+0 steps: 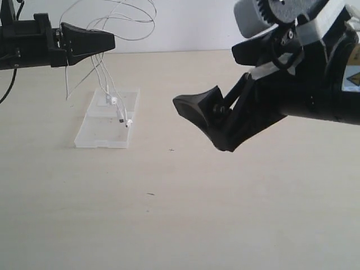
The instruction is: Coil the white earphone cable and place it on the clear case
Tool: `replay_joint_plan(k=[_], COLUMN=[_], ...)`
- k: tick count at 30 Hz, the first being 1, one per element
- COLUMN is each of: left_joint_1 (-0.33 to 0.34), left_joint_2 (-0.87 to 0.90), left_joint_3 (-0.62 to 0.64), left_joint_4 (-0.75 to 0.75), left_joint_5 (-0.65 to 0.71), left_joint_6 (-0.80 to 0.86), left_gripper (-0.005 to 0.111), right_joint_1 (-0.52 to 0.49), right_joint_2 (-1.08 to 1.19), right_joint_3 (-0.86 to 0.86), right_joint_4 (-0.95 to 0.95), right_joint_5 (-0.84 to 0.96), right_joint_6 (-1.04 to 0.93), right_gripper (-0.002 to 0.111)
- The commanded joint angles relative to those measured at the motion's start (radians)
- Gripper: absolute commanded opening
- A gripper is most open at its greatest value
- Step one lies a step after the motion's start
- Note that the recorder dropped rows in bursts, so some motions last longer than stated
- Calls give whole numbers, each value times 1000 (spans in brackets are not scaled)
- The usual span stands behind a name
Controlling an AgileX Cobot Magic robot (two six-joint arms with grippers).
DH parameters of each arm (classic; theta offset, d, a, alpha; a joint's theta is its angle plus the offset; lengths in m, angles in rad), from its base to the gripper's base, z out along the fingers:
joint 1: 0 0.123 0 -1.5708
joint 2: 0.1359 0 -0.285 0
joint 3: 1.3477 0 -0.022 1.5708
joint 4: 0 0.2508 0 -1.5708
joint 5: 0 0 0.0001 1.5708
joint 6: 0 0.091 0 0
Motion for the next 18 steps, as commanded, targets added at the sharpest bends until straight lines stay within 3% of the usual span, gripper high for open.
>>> replay_joint_plan(k=[1,6,15,18], left_joint_1=[21,21,19,19], left_joint_2=[5,32,14,5], left_joint_3=[10,12,12,12], left_joint_4=[-12,-12,-12,-12], left_joint_5=[9,2,-271,-276], left_joint_6=[10,7,-121,-133], left_gripper=[0,0,0,0], right_joint_1=[1,1,1,1], right_joint_2=[-4,-4,-4,-4], right_joint_3=[71,91,91,91], right_joint_4=[-3,4,-4,-4], right_joint_5=[-98,-118,-119,-119], right_joint_6=[-3,-3,-12,-12], right_gripper=[105,105,105,105])
